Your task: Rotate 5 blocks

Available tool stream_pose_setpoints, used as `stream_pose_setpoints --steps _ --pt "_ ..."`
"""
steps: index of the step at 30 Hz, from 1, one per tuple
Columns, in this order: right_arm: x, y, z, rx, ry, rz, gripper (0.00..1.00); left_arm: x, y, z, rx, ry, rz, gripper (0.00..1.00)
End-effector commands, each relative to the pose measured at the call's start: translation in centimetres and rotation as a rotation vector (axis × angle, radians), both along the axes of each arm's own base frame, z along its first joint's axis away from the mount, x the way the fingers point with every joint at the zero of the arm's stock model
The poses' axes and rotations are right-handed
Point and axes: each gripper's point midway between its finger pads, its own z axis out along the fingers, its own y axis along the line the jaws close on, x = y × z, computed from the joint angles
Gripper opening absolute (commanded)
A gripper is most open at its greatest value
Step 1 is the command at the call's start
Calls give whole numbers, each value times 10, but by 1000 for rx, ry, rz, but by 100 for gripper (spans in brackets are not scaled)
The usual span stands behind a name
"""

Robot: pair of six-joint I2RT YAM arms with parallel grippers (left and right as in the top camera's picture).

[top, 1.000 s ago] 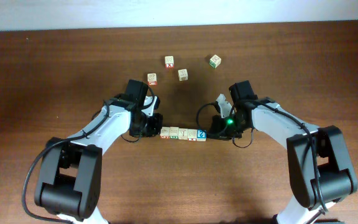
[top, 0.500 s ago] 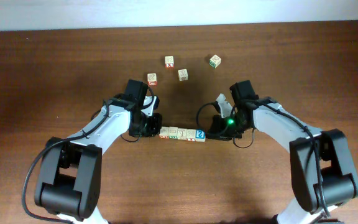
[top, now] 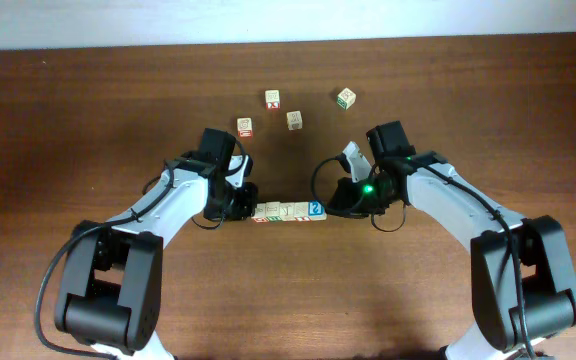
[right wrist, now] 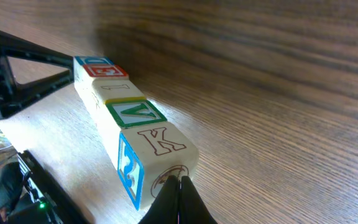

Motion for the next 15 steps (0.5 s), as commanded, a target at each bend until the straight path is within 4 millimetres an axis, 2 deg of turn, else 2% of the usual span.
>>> stream_pose_setpoints --steps 1,6,15 --pt "-1 32 32 86 -47 75 4 -11 -23 2 -106 37 -55 0" --pt "-2 43 41 87 -60 105 4 -12 -24 2 -107 36 -58 0" --pt "-2 57 45 29 -89 121 4 -11 -24 2 -107 36 -58 0"
